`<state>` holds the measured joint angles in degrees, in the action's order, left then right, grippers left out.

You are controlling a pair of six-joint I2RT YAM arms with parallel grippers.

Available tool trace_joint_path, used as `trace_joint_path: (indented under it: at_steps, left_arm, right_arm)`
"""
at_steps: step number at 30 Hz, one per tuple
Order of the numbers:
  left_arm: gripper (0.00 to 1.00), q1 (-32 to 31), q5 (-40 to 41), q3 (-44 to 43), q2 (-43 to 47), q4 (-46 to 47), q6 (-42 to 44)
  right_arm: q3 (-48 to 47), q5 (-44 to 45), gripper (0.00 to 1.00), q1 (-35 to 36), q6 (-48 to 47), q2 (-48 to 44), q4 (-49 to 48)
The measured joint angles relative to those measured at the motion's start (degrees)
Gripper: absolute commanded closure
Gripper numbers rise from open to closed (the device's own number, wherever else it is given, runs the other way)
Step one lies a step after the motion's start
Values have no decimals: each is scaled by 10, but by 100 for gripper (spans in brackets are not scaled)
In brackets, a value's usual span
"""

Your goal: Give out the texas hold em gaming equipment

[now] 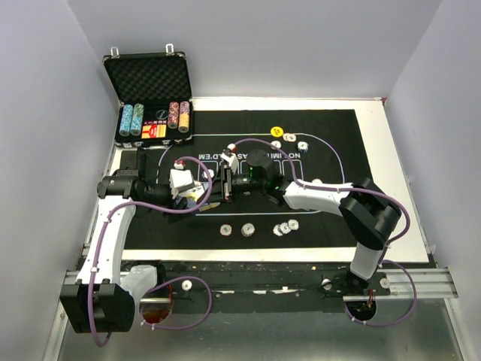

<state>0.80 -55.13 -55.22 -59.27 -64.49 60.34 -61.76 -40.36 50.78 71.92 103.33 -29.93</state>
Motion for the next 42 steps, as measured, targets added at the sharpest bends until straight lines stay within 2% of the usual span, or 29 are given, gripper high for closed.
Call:
trace_joint_path:
  at_steps: [5,12,19,26,35,42]
  left_arm:
    - [43,0,2,0,-8,-18,18]
    - [46,0,4,0,-22,-64,66]
    - [48,0,5,-2,-36,-106,111]
    - [48,0,12,-2,-46,-107,111]
    - [48,0,17,-2,-46,-96,99]
    - [48,0,23,-2,-49,-79,83]
  right_arm:
    - [0,1,31,0,-5,-3,1]
    - [21,9,28,-20,-47,-55,50]
    - [28,31,33,-37,-115,-111,143]
    - [23,35,40,-36,-157,-111,211]
    - [-6,34,45,-31,-180,-79,236]
    - [-19,23,59,-23,-188,-64,236]
